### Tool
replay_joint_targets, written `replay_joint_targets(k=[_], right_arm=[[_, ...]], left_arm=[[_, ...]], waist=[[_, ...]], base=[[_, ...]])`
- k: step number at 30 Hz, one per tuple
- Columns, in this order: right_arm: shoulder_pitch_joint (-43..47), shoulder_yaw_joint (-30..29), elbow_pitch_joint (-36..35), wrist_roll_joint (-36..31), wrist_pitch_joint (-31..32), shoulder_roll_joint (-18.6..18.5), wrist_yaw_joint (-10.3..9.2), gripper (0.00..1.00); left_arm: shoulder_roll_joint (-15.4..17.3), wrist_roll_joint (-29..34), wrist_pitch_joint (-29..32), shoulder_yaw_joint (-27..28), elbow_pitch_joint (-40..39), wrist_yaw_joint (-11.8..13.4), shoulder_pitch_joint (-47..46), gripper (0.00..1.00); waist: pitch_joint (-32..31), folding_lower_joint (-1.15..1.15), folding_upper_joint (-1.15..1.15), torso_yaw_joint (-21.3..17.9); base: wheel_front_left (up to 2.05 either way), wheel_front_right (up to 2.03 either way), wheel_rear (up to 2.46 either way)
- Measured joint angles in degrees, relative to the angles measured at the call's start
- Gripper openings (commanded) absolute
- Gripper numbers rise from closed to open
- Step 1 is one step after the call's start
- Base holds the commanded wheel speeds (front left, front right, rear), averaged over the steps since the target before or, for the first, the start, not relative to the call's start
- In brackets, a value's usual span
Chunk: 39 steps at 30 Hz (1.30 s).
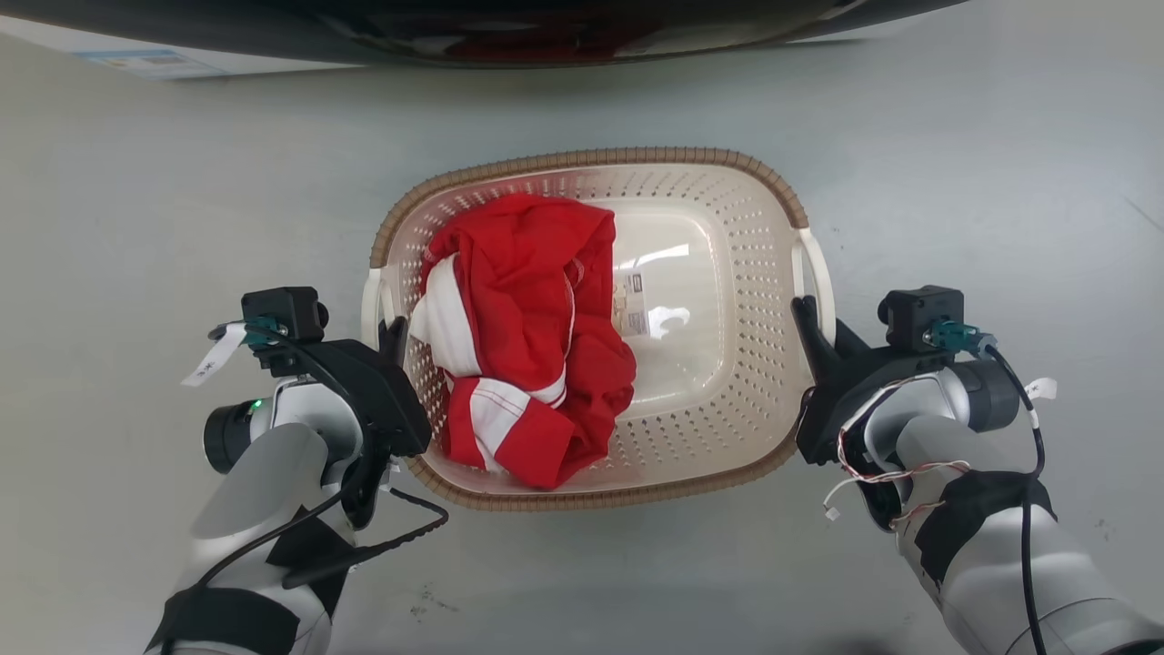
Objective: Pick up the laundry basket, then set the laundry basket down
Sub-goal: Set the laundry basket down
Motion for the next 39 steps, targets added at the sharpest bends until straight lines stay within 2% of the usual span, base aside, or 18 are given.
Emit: replay_joint_targets(k=[13, 28, 29, 30, 31, 32, 39], right_arm=[[-1.0, -0.4, 0.3, -0.5, -0.9, -0.1, -0.53, 0.00], [-1.0, 0.1, 0.8, -1.2, -1.3, 0.3, -0.52, 0.00], [-1.0, 0.1, 0.8, -1.2, -1.3, 0.3, -0.52, 0.25], [-1.0, 0.1, 0.8, -1.2, -1.3, 0.3, -0.52, 0.62], [-1.0, 0.3, 0.9, -1.4, -1.3, 0.3, -0.52, 1.00], [-1.0, 0.4, 0.9, -1.5, -1.3, 0.2, -0.45, 1.00], [-1.0, 0.4, 0.8, -1.6, -1.3, 0.0, -0.44, 1.00]], left_arm=[[0.1, 2.4, -6.7, -1.3, 0.7, 0.0, -1.3, 0.00], [0.0, 2.6, -8.9, -1.5, 2.9, -0.1, -2.2, 0.00], [0.0, 2.6, -9.0, -1.5, 3.0, -0.1, -2.2, 0.25], [0.0, 2.5, -9.2, -1.4, 3.0, -0.1, -2.2, 0.40], [0.0, 2.3, -9.7, -1.4, 2.9, -0.1, -2.3, 0.90], [0.3, 2.3, -9.8, -1.4, 2.9, -0.1, -2.6, 1.00], [0.4, 2.2, -10.1, -1.5, 3.0, -0.1, -2.9, 1.00]], waist=[[2.5, 0.00, -0.01, 0.0], [2.2, -0.01, -0.01, -0.1], [2.2, -0.01, -0.01, -0.1], [2.2, -0.01, -0.01, -0.1], [2.1, -0.01, -0.01, -0.1], [2.1, -0.01, -0.01, -0.1], [1.3, -0.01, -0.01, 0.0]], base=[[0.00, 0.00, 0.00], [0.00, 0.00, 0.00], [0.00, 0.00, 0.00], [0.00, 0.00, 0.00], [0.00, 0.00, 0.00], [0.00, 0.00, 0.00], [0.00, 0.00, 0.00]])
